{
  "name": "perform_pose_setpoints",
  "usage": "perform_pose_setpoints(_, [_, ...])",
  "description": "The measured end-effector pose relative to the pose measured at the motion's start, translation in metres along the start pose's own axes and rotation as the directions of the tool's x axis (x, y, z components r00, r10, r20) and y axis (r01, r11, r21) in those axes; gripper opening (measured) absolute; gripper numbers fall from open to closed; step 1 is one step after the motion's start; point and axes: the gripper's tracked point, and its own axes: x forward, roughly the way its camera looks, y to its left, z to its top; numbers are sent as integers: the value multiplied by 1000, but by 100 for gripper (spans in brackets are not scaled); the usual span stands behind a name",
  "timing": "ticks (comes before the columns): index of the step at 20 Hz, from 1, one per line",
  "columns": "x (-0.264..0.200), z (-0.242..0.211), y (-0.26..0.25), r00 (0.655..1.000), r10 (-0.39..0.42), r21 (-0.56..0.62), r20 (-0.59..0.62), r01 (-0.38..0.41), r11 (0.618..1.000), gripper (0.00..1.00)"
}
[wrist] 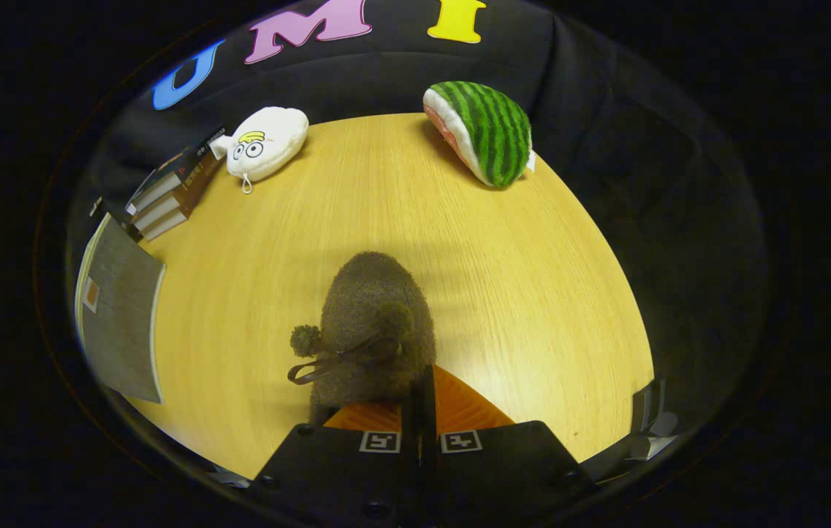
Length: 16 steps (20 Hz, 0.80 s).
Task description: Open the storage box then place both shoes into the box .Put the left shoe in first, then the right shoe, with the right side of both shoes facing outward in a uniform manner.
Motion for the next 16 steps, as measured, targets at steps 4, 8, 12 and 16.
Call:
perform_pose_setpoints(4, [-43, 36, 49, 994, 86, 7, 61, -86, 996, 5])
perform_pose_setpoints(8, [-98, 81, 134, 970, 217, 12, 111, -219, 976, 5])
perform_pose_setpoints(12, [-132, 110, 224, 932, 344, -24, 117, -344, 939, 5])
perform_pose_setpoints(16, [-164, 125, 306, 898, 429, -74, 100, -423, 903, 5])
